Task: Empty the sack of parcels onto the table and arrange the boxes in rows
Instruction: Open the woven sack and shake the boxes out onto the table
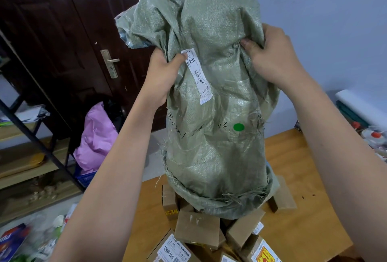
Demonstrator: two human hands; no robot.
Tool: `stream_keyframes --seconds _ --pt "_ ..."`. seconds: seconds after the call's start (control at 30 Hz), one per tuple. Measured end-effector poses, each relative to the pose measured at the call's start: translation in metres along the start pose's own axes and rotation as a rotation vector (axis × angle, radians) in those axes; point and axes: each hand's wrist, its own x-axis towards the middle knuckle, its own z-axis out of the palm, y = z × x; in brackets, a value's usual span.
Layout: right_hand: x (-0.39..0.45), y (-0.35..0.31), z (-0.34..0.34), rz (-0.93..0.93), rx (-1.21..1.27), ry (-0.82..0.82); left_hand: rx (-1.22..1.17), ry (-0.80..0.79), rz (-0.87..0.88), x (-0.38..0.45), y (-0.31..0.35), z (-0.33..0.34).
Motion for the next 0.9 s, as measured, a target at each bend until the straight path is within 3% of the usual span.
stream_keyframes --seconds 0.9 --pt "0.011 -0.009 -0.001 0.142 0.325 0.017 -0.120 0.065 0.044 0.015 0.026 0.004"
